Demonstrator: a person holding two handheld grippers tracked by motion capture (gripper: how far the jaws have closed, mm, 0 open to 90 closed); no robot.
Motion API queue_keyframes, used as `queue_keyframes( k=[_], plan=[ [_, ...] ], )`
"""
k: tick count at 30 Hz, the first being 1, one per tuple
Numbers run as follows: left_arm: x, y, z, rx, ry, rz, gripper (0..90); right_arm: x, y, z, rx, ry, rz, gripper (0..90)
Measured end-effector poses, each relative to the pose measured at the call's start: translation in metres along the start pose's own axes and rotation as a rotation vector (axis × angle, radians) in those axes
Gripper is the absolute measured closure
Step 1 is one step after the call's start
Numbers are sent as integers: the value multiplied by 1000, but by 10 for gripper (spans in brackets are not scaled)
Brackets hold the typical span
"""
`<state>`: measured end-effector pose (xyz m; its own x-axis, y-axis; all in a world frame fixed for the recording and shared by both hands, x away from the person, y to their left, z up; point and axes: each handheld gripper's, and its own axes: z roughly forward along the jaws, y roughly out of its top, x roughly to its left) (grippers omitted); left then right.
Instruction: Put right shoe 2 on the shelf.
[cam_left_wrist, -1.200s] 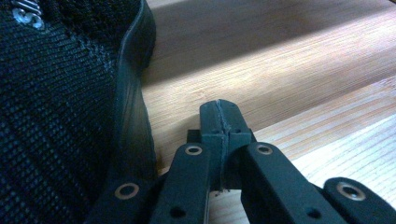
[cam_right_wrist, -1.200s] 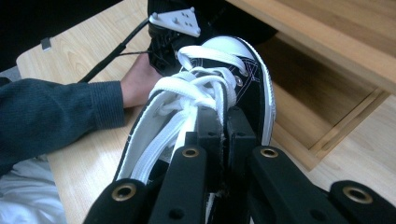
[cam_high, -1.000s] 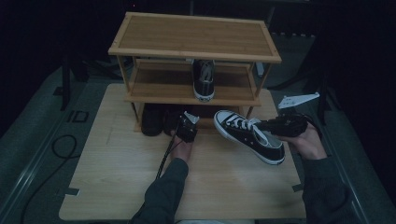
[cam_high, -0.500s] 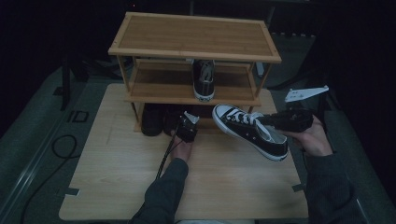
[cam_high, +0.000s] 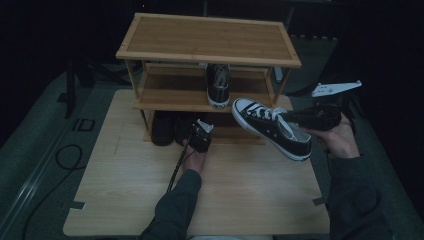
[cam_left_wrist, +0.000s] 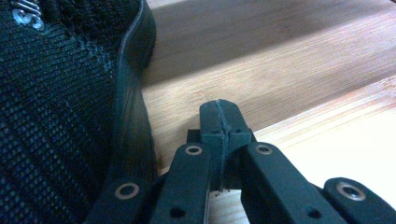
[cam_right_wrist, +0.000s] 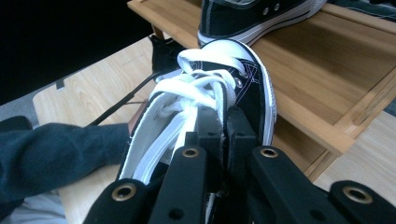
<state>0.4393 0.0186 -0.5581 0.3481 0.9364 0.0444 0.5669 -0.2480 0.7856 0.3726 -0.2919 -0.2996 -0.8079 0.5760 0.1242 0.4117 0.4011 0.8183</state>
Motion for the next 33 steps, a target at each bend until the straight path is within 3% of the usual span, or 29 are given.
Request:
queue_keyframes(
  k=[14,29,33],
  plan=[
    [0,0,0,-1,-1,-1,900,-15,10,17,-6,-45,52,874],
    [0,0,0,0,0,0,900,-30,17,36,-37,-136,124,874],
    [0,0,0,-3,-1,-4,900,-31,20,44,-32,-167,122,874]
  ],
)
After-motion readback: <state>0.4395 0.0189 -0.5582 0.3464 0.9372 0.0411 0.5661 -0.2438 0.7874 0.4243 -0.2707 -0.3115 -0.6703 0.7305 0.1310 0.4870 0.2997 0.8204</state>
